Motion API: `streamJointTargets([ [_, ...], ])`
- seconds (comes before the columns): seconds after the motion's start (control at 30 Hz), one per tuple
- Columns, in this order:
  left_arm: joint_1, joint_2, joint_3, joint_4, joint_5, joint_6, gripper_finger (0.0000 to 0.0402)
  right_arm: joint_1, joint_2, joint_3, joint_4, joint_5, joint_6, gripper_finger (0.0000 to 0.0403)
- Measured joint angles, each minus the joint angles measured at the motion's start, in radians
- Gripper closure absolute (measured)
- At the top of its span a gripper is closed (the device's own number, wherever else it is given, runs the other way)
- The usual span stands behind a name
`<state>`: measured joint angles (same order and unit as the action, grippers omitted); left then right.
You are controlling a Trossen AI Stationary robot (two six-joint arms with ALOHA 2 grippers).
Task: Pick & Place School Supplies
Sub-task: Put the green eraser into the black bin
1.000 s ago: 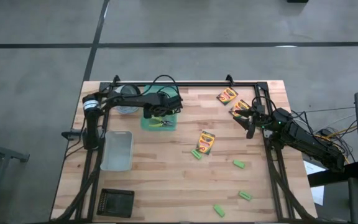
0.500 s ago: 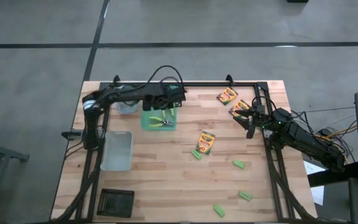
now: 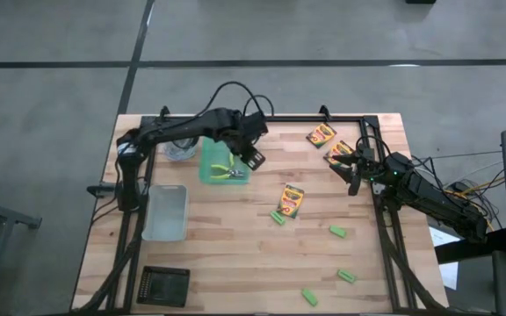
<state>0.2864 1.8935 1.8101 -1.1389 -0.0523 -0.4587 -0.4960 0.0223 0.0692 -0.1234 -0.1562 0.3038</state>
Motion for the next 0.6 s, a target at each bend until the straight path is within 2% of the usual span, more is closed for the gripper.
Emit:
streamJointTargets([
  [0.27, -0.127, -0.002, -0.048, 0.004, 0.036, 0.043, 0.0261, 0.000, 0.000, 0.000, 0.000, 0.000, 0.000, 0.0207],
  [0.6, -0.268, -0.002, -0.048, 0.002, 0.021, 0.054, 0.0261, 0.000, 0.000, 0.000, 0.000, 0.000, 0.000, 0.0207],
])
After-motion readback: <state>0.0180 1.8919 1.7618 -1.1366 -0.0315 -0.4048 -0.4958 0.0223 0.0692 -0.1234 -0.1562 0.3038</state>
